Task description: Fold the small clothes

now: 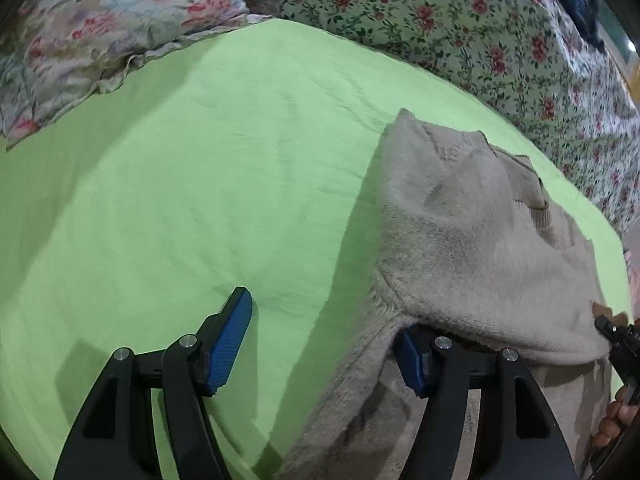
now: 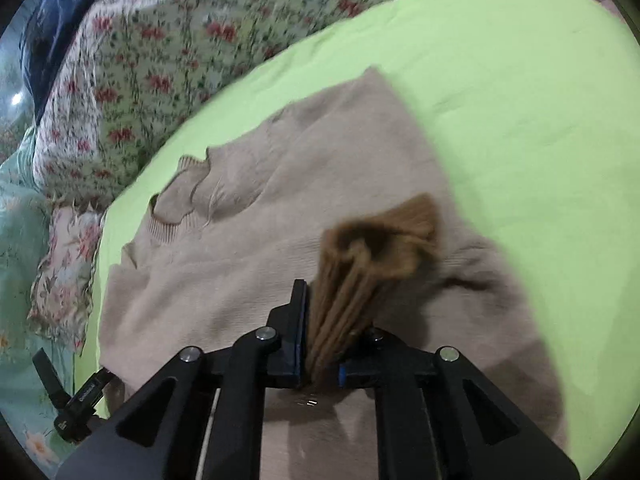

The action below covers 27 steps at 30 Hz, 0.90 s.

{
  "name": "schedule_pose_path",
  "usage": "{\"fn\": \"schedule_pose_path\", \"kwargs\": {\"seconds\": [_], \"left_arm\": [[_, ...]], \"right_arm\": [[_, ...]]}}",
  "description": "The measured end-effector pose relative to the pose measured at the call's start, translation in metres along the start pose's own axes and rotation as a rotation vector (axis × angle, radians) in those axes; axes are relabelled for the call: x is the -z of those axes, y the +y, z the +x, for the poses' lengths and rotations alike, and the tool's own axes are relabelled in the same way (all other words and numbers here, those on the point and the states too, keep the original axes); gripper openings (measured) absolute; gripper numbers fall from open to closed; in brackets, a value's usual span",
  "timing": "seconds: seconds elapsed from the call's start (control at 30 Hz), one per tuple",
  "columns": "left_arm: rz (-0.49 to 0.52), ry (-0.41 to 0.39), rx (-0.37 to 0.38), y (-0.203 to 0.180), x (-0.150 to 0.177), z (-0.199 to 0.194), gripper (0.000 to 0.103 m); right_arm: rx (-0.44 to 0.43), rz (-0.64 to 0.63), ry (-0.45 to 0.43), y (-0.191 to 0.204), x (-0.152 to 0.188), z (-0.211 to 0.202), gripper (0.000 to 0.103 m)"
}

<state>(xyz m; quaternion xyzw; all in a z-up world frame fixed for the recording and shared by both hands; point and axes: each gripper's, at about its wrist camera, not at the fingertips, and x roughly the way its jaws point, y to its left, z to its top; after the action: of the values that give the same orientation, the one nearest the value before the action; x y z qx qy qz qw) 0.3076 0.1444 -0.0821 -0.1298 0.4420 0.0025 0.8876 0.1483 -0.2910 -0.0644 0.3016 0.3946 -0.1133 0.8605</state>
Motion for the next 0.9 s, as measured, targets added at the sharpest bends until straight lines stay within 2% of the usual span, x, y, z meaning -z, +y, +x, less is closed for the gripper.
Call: {"fn": "schedule_pose_path", "kwargs": {"seconds": [0.07,0.1,0.17,0.23,0.27,0.3,0.33,0.4,0.5,0.53,0.6,0.7,0.77,0.83,0.9], "left_arm": [[-0.012,-0.009,0.005,0.003,0.003,-0.002,0.068],[-0.028,-0.017,0.017,0.007,0.005,-0.004,0.068],[-0.065,-0.029,0.051,0.015,0.008,-0.006,0.068],[-0.077,-0.038,0.065,0.017,0.01,-0.007,0.068],[-0.075,-0.041,0.059,0.016,0.01,-0.006,0.068],[-0.069,-0.043,0.051,0.014,0.011,-0.006,0.068],[-0.063,-0.046,0.044,0.013,0.012,-0.006,0.068],[-0.059,-0.051,0.043,0.012,0.013,-0.006,0.068],[-0.067,-0.057,0.067,0.014,0.014,-0.006,0.07],[-0.07,-0.059,0.073,0.015,0.014,-0.007,0.07],[-0.075,-0.065,0.09,0.017,0.015,-0.007,0.071],[-0.088,-0.074,0.116,0.02,0.015,-0.008,0.072],[-0.1,-0.083,0.132,0.022,0.016,-0.008,0.072],[-0.117,-0.093,0.15,0.025,0.017,-0.009,0.072],[-0.133,-0.102,0.168,0.028,0.018,-0.009,0.072]], "right_arm": [[0.05,0.018,-0.035,-0.006,-0.003,-0.014,0.016],[0.097,0.013,-0.061,-0.005,-0.003,-0.022,0.024],[0.148,-0.031,-0.137,0.0,-0.006,-0.042,0.027],[0.084,-0.091,-0.15,0.02,-0.01,-0.05,0.041],[0.034,-0.136,-0.127,0.035,-0.014,-0.048,0.057],[-0.025,-0.178,-0.1,0.05,-0.016,-0.043,0.067],[-0.08,-0.217,-0.074,0.065,-0.016,-0.038,0.067],[-0.215,-0.325,0.014,0.108,-0.017,-0.017,0.069],[-0.418,-0.404,0.178,0.166,-0.021,0.029,0.071],[-0.455,-0.428,0.232,0.186,-0.025,0.048,0.072],[-0.471,-0.478,0.321,0.218,-0.027,0.081,0.08],[-0.427,-0.533,0.487,0.254,-0.031,0.142,0.083],[-0.408,-0.545,0.673,0.27,-0.021,0.182,0.083],[-0.474,-0.541,0.856,0.284,-0.002,0.209,0.083],[-0.554,-0.568,0.915,0.299,0.011,0.214,0.084]]}}
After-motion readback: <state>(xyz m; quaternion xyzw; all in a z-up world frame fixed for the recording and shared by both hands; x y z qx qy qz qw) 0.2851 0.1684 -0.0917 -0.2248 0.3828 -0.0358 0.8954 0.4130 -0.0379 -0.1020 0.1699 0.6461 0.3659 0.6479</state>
